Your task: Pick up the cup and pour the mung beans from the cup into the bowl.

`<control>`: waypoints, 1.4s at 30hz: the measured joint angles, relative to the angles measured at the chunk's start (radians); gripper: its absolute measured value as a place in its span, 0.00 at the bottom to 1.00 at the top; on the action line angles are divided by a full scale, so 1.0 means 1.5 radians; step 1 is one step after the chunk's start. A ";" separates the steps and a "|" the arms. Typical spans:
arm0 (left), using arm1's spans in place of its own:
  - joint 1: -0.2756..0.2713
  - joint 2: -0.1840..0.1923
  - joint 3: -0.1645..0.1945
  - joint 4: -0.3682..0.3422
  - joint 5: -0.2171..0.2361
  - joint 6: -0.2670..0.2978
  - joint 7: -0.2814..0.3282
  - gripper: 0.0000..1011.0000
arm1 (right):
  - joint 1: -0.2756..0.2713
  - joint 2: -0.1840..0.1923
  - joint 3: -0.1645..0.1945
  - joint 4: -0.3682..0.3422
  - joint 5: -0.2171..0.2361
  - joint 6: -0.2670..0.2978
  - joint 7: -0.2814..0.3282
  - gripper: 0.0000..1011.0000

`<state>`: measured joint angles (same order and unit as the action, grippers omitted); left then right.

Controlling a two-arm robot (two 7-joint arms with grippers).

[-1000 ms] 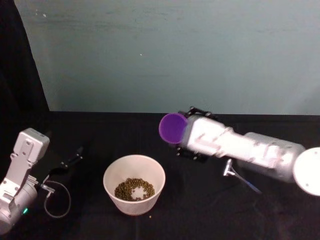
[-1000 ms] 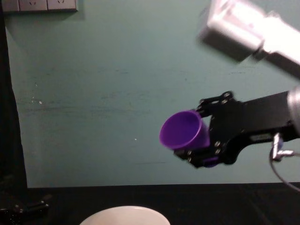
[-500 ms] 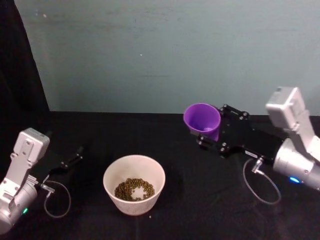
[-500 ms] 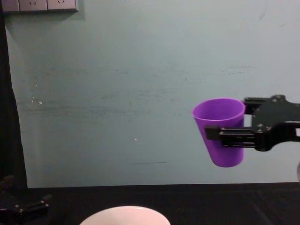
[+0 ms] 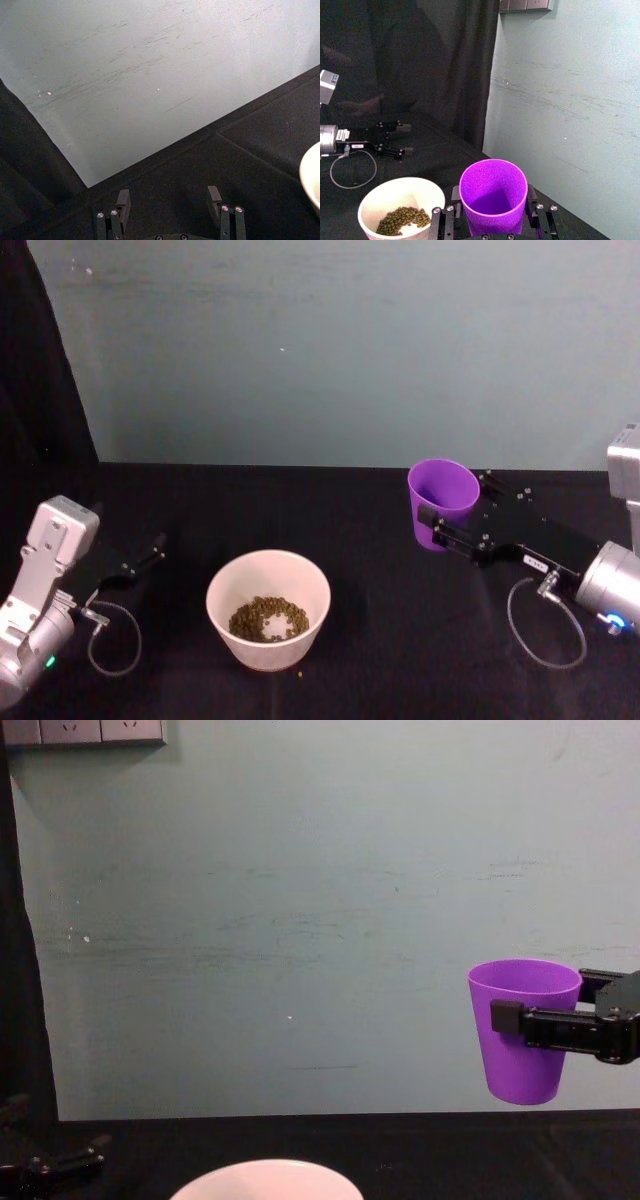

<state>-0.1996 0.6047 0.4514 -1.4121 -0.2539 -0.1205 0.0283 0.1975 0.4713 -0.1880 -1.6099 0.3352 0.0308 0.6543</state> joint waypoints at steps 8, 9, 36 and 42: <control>0.000 0.000 0.000 0.000 0.000 0.000 0.000 0.99 | 0.002 0.000 -0.001 -0.003 -0.004 -0.001 0.000 0.73; 0.000 0.000 0.000 0.000 0.000 0.000 0.000 0.99 | 0.002 0.000 -0.001 -0.003 -0.005 -0.001 0.000 0.73; 0.000 0.000 0.000 0.000 0.000 0.000 0.000 0.99 | 0.000 0.004 -0.028 0.093 0.087 -0.025 0.027 0.73; 0.000 0.000 0.000 0.000 0.000 0.000 0.000 0.99 | 0.012 -0.003 -0.044 0.145 0.094 -0.061 0.037 0.73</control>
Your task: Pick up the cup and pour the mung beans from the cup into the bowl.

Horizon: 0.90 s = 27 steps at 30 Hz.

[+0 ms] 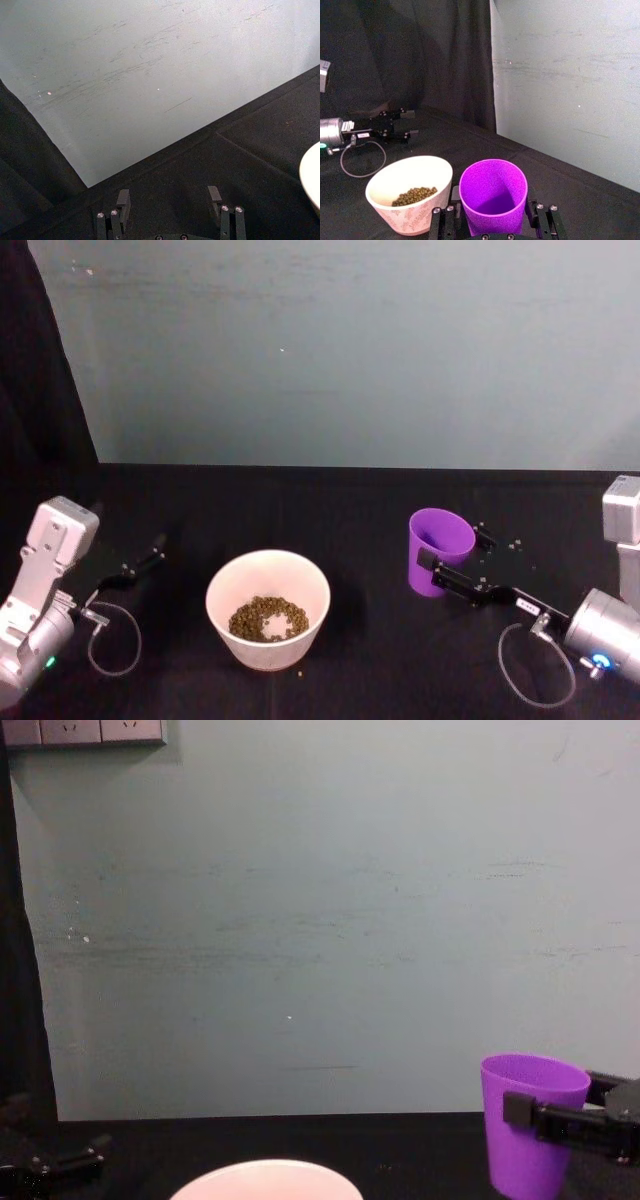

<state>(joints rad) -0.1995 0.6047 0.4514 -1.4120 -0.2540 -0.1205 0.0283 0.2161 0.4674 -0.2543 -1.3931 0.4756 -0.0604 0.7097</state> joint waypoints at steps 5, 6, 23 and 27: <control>0.000 0.000 0.000 0.000 0.000 0.000 0.000 0.99 | 0.018 -0.012 -0.020 0.045 0.001 -0.019 0.005 0.73; 0.000 0.000 0.000 0.000 0.000 0.000 0.000 0.99 | 0.020 -0.013 -0.024 0.051 0.001 -0.021 0.006 0.73; 0.000 0.000 0.000 0.000 0.000 0.000 0.000 0.99 | 0.066 -0.046 -0.088 0.143 -0.033 -0.077 -0.020 0.73; 0.000 0.000 0.000 0.000 0.000 0.000 0.000 0.99 | 0.072 -0.050 -0.099 0.152 -0.039 -0.087 -0.024 0.73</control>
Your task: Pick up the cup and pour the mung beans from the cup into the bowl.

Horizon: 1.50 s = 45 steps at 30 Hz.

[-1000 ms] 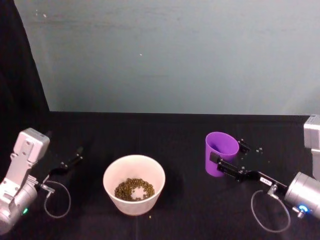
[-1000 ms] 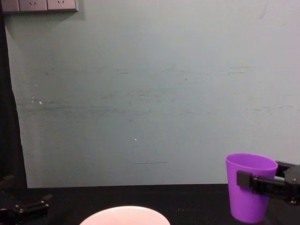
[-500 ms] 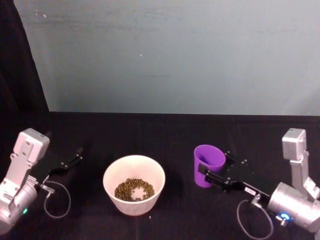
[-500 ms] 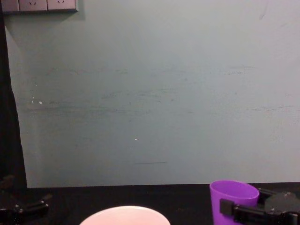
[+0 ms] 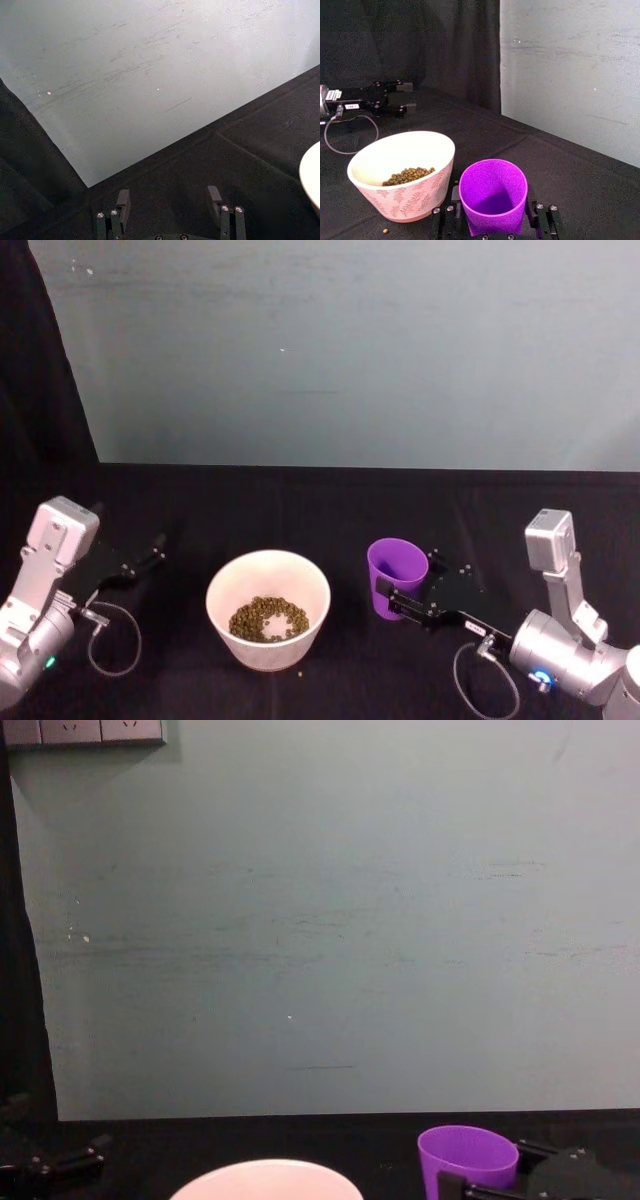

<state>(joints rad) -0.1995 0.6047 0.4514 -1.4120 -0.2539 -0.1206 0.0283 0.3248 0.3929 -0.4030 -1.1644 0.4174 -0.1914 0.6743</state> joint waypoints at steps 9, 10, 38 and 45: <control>0.000 0.000 0.000 0.000 0.000 0.000 0.000 0.99 | 0.005 -0.002 -0.014 0.008 -0.004 -0.013 -0.002 0.73; 0.000 0.000 0.000 0.000 0.000 0.000 0.000 0.99 | 0.005 -0.001 -0.015 0.008 -0.004 -0.015 -0.001 0.73; 0.000 0.000 0.000 0.000 0.000 0.000 0.000 0.99 | 0.009 -0.005 -0.023 0.033 0.000 -0.030 0.013 0.76; 0.000 0.000 0.000 0.000 0.000 0.000 0.000 0.99 | 0.008 -0.005 -0.023 0.031 -0.001 -0.030 0.011 0.90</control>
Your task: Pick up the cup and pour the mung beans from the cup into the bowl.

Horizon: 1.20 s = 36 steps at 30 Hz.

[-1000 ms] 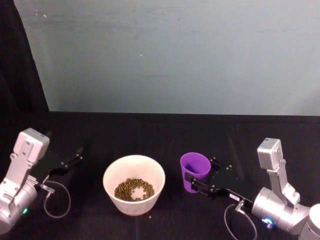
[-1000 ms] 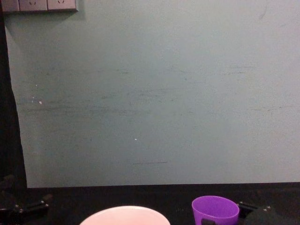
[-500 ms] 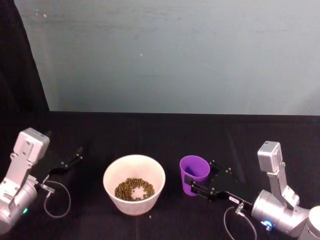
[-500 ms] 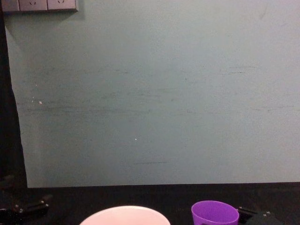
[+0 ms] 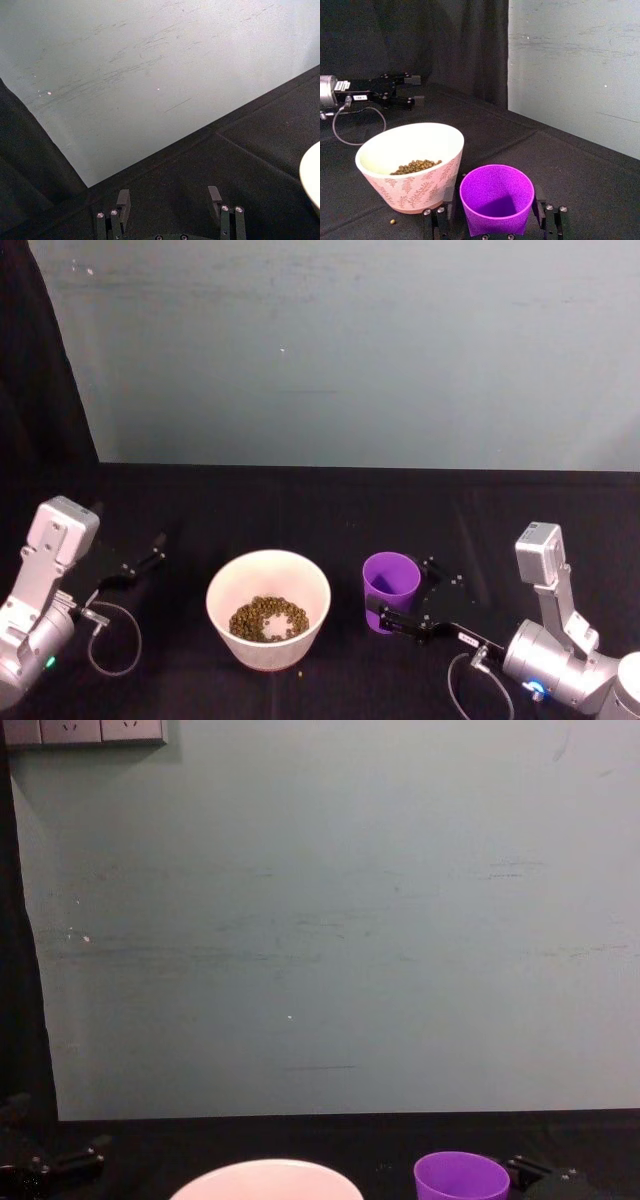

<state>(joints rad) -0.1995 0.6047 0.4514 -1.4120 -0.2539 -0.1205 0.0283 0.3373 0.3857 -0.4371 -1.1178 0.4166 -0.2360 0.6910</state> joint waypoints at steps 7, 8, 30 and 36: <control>0.000 0.000 0.000 0.000 0.000 0.000 0.000 0.99 | -0.001 0.000 0.000 -0.001 -0.001 0.001 -0.002 0.99; 0.000 0.000 0.000 0.000 0.000 0.000 0.000 0.99 | -0.001 0.000 0.000 -0.001 -0.001 0.001 -0.002 0.99; 0.000 0.000 0.000 0.000 0.000 0.000 0.000 0.99 | -0.176 0.027 0.114 -0.296 -0.034 0.071 -0.255 0.99; 0.000 0.000 0.000 0.000 0.000 0.000 0.000 0.99 | -0.227 0.004 0.157 -0.315 -0.072 0.037 -0.339 0.99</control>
<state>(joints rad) -0.1995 0.6047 0.4514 -1.4119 -0.2539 -0.1206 0.0283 -0.0027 0.3918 -0.2009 -1.5898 0.3081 -0.1809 0.1820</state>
